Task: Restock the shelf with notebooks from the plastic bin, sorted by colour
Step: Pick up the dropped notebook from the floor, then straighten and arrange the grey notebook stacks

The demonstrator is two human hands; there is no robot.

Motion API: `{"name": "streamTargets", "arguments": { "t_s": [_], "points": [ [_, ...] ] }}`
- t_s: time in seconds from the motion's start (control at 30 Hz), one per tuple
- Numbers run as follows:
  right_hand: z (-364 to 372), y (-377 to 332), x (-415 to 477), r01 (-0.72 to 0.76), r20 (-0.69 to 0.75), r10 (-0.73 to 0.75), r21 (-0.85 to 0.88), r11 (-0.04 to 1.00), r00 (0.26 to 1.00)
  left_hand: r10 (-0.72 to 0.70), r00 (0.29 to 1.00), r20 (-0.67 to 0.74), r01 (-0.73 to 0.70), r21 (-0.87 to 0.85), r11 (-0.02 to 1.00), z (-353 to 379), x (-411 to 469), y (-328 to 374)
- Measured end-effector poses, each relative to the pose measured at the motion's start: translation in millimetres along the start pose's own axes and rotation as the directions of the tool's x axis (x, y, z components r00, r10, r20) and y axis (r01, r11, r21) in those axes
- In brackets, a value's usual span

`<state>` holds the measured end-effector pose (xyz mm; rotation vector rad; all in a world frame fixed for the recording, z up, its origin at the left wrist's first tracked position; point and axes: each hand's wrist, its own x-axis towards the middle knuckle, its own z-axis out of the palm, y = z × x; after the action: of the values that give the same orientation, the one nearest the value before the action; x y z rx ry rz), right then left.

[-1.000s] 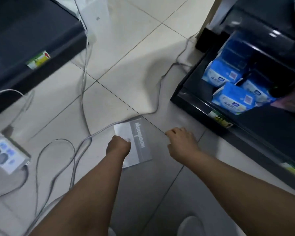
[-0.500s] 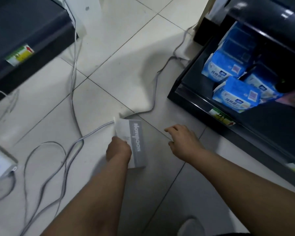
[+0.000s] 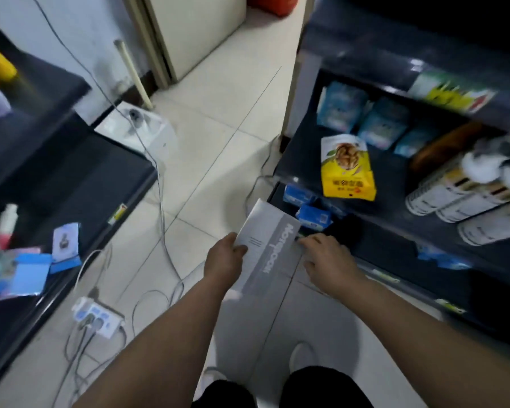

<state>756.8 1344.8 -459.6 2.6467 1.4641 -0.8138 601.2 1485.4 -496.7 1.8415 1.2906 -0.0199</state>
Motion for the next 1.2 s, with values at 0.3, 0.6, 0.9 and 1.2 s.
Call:
{"name": "streamTargets", "arguments": {
  "t_s": [0.3, 0.6, 0.9, 1.2],
  "points": [
    [-245.0, -0.3, -142.2, -0.095, -0.411, 0.112, 0.061, 0.994, 0.905, 0.482, 0.874, -0.054, -0.483, -0.189, 0.855, -134.2, -111.1, 272.6],
    [-359.1, 43.6, -230.9, -0.256, -0.676, 0.275, 0.131, 0.958, 0.684, 0.617, 0.738, -0.273, -0.674, -0.281, 0.683, -164.1, -162.7, 433.5],
    [-419.3, 154.0, -207.7, -0.331, -0.720, 0.336, 0.156, 0.931, 0.607, 0.506, 0.837, -0.208, -0.546, -0.379, 0.748, -118.7, -118.5, 547.8],
    [-493.3, 258.4, -164.5, -0.335, -0.747, 0.339, 0.164, 0.928, 0.572, 0.484, 0.875, 0.023, -0.436, -0.397, 0.807, -38.5, -71.7, 649.2]
  ]
}}
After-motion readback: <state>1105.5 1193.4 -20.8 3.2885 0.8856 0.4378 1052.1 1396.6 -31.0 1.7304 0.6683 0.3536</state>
